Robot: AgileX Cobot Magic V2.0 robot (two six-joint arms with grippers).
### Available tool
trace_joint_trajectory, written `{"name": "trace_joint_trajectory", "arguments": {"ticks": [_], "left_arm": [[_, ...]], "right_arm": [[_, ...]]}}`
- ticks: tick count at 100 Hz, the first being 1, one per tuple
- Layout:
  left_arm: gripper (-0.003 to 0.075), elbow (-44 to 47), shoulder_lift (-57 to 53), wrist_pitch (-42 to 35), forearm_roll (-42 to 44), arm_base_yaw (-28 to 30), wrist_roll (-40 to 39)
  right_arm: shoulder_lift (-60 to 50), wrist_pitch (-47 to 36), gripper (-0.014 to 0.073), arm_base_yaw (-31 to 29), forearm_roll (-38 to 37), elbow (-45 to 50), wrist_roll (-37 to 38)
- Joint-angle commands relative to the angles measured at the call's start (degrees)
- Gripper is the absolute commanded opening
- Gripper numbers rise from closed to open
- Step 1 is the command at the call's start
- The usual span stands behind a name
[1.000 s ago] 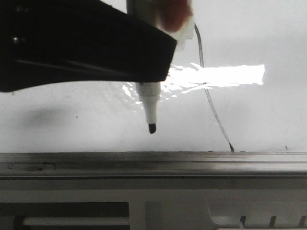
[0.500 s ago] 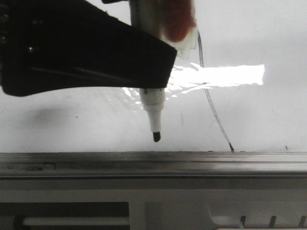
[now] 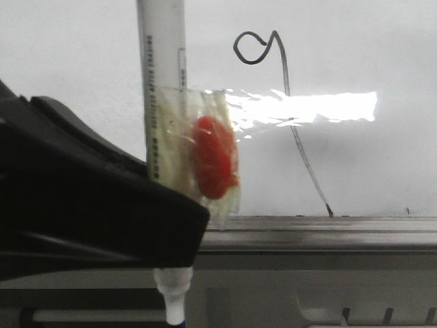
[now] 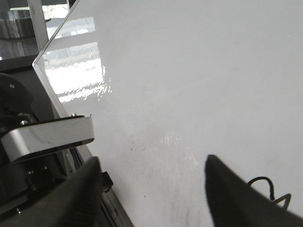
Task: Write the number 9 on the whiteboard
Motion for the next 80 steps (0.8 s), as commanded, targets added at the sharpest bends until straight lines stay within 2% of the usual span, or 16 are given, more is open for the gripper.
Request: {"name": "trace_joint_trajectory", "arguments": {"ticks": [1, 8, 23, 32, 43, 49, 56, 80], "left_arm": [[-0.0019, -1.1, -0.8, 2.7, -4.9, -0.4, -0.9], [-0.0019, -2.0, -0.8, -1.1, -4.9, -0.4, -6.3], [-0.0019, -6.5, -0.8, -11.1, -4.9, -0.4, -16.8], [-0.0019, -10.2, -0.8, -23.1, -3.7, -1.5, -30.2], [-0.0019, -14.2, -0.7, -36.9, 6.7, -4.7, -45.3], [-0.0019, -15.4, -0.5, -41.6, 10.7, -6.3, -52.0], [-0.0019, -15.9, 0.2, -44.7, 10.8, -7.2, -54.2], [-0.0019, -15.9, 2.8, -50.9, 9.5, -7.2, -54.2]], "right_arm": [[-1.8, -3.5, 0.0125, -1.2, 0.2, -1.9, -0.6], [-2.6, -3.2, -0.0078, -1.6, 0.2, -1.9, -0.6], [-3.1, -2.9, -0.0064, -2.0, 0.2, -1.9, -0.6], [-3.1, -2.8, -0.0064, -2.0, 0.2, -1.9, -0.6], [-3.1, -2.8, -0.0064, -2.0, 0.2, -1.9, -0.6], [-3.1, -2.8, -0.0064, -2.0, 0.2, -1.9, -0.6], [-3.1, -2.8, -0.0064, -2.0, 0.2, -1.9, -0.6], [-2.9, -2.8, -0.0064, -2.0, 0.2, -1.9, -0.6]]}}
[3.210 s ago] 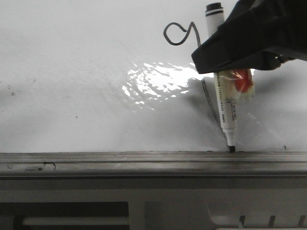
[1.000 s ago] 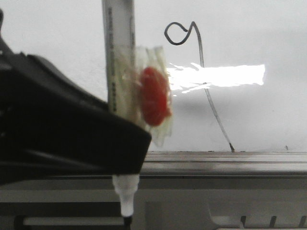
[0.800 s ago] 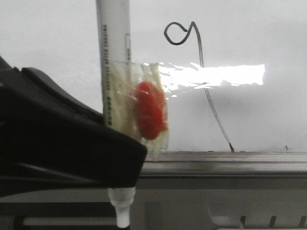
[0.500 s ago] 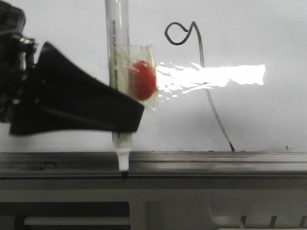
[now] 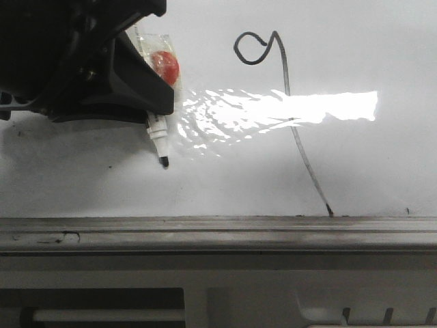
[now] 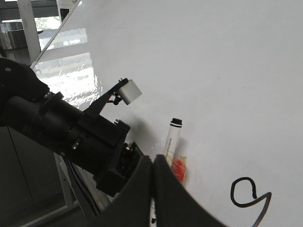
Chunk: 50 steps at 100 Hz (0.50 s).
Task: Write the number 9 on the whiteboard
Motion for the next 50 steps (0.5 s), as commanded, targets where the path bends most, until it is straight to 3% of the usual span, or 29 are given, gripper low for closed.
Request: {"name": "trace_joint_trajectory", "arguments": {"ticks": [1, 50], "left_arm": [[-0.0019, -1.7, 0.0, -4.4, -0.4, -0.2, -0.7], [-0.0019, -1.7, 2.5, -13.0, -2.5, 0.6, -0.4]], "right_arm": [[-0.2, -4.2, -0.0064, -0.3, 0.2, -1.9, -0.6], [-0.2, -4.2, -0.0064, -0.3, 0.4, -1.9, -0.6]]}}
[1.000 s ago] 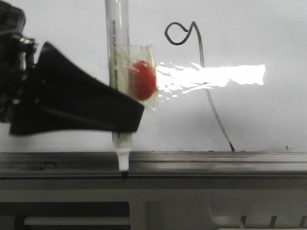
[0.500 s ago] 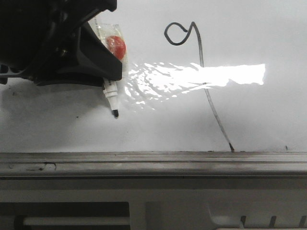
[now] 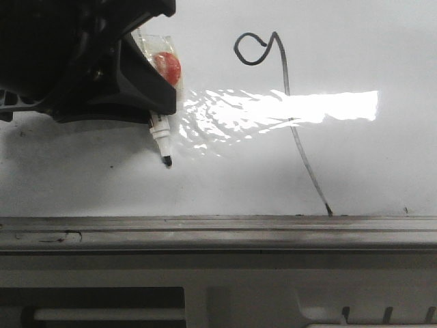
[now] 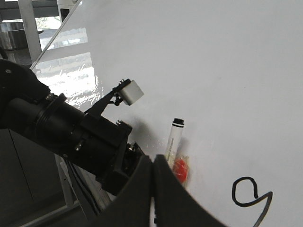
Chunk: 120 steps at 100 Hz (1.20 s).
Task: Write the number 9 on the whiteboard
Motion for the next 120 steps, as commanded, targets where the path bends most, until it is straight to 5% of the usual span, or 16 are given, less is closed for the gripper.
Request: {"name": "trace_joint_trajectory", "arguments": {"ticks": [1, 19, 41, 59, 78, 103, 112, 120], "left_arm": [[-0.0019, -1.1, 1.0, -10.2, -0.7, 1.5, -0.3], [0.0055, -1.1, 1.7, -10.1, -5.8, 2.4, -0.3], [0.0414, -1.1, 2.2, -10.1, -7.7, 2.4, -0.3], [0.0433, -1.1, 2.2, -11.0, -7.7, 2.4, -0.3], [0.0549, -0.5, -1.4, -6.2, -7.1, 2.3, 0.8], [0.0526, 7.9, -14.8, -7.4, -7.0, 2.3, 1.1], [0.0426, 10.5, -21.4, -6.1, -6.6, 2.3, 1.1], [0.0236, 12.1, -27.2, -5.5, -4.7, 2.3, 1.1]], "right_arm": [[-0.2, -4.2, -0.0064, -0.3, 0.3, -1.9, -0.6], [-0.2, -4.2, -0.0064, -0.3, 0.3, -1.9, -0.6], [-0.2, -4.2, -0.0064, -0.3, 0.3, -1.9, -0.6], [-0.2, -4.2, -0.0064, -0.3, 0.3, -1.9, -0.6], [-1.3, -1.1, -0.0064, -1.2, -1.2, -1.9, -0.6], [-12.2, 9.6, -0.0064, -13.4, -6.8, -0.8, -0.6], [-18.0, 9.6, -0.0064, -17.4, -8.7, 1.1, -0.6], [-23.0, 9.7, -0.0064, -19.4, -8.7, 4.1, -0.6]]}}
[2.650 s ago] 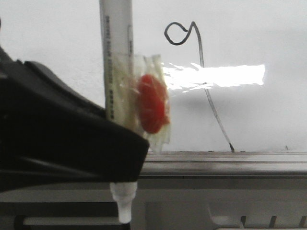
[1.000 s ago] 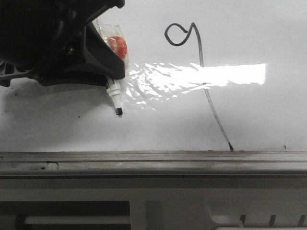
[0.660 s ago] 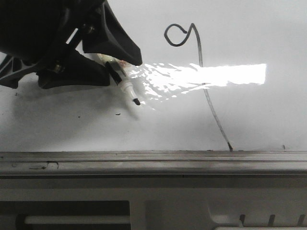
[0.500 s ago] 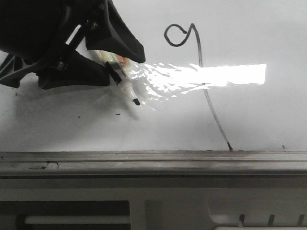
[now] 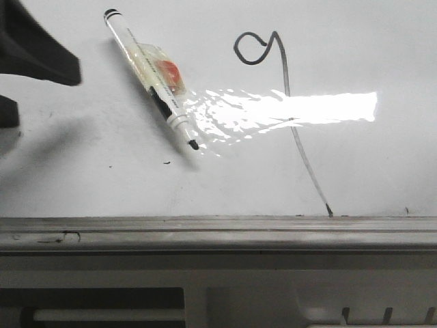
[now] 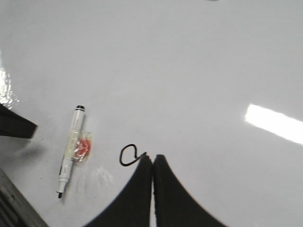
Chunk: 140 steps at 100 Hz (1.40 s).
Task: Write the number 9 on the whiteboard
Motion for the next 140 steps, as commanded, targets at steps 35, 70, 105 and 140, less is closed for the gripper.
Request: {"name": "trace_joint_trajectory", "arguments": {"ticks": [35, 70, 105, 140], "left_arm": [[-0.0018, 1.9, -18.8, 1.1, 5.8, 0.1, 0.3], [-0.0018, 1.9, -18.5, 1.1, 5.8, 0.1, 0.3], [-0.0018, 6.7, -25.3, -1.9, 26.4, 2.5, 2.3], [-0.0018, 23.0, -40.0, 3.4, 63.0, 24.0, -20.7]], "right_arm": [[-13.8, -3.0, -0.0066, -2.4, -1.1, 7.9, -0.6], [-13.8, -3.0, -0.0066, -2.4, -1.1, 7.9, -0.6], [-13.8, -3.0, -0.0066, -2.4, -1.1, 7.9, -0.6], [-13.8, -3.0, -0.0066, -2.4, -1.1, 7.9, -0.6]]}}
